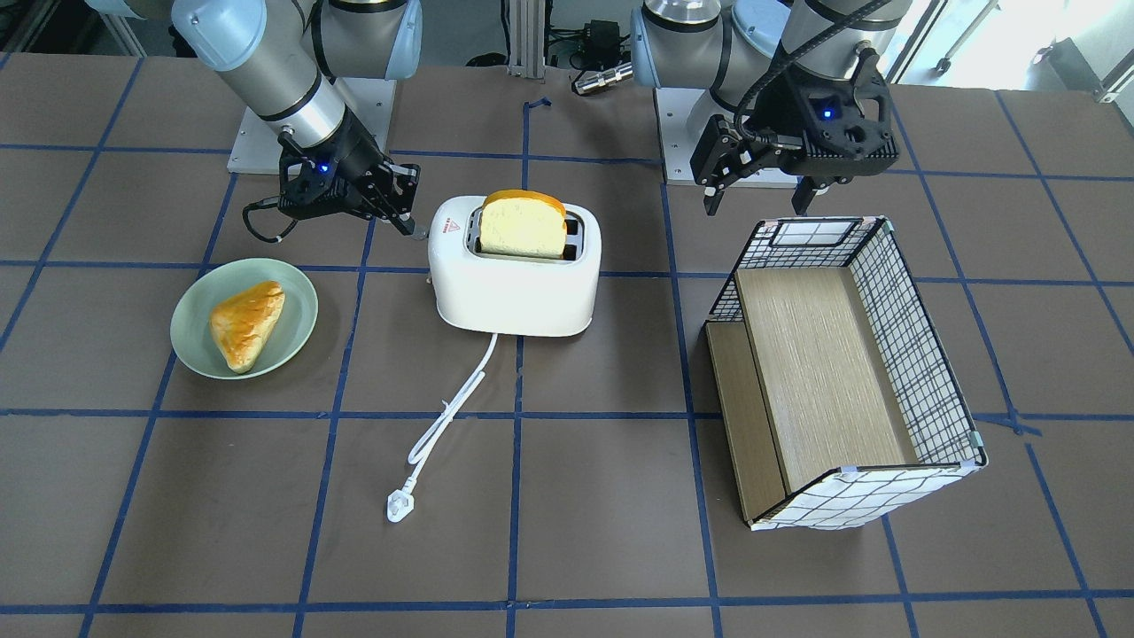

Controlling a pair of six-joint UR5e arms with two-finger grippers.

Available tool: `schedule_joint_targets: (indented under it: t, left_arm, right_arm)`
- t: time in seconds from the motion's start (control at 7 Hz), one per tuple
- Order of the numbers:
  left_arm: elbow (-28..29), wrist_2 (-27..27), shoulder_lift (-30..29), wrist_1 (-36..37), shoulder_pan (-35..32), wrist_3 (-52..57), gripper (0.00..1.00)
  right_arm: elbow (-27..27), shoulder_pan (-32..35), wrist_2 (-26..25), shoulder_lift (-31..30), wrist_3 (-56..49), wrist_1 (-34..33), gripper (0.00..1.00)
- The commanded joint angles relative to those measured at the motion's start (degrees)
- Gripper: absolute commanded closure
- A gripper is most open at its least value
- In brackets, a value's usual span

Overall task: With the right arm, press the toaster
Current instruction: 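Press the toaster's side lever down with the right gripper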

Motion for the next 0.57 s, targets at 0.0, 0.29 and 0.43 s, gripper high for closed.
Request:
schedule_joint_targets:
  t: [0.0, 0.29, 0.43]
  left_arm:
    - [0.00, 0.04, 0.00, -0.08, 0.00, 0.00, 0.00]
    - [0.00, 0.04, 0.00, 0.01, 0.00, 0.00, 0.00]
    - [0.00, 0.04, 0.00, 0.01, 0.00, 0.00, 0.00]
  right_arm:
    - [0.68, 0.14, 0.04, 1.31, -0.64, 0.15, 1.00]
    - [0.95, 0.14, 0.13, 2.02, -1.00, 0.06, 1.00]
    - [0.86, 0.14, 0.13, 3.06, -2.48, 0.06, 1.00]
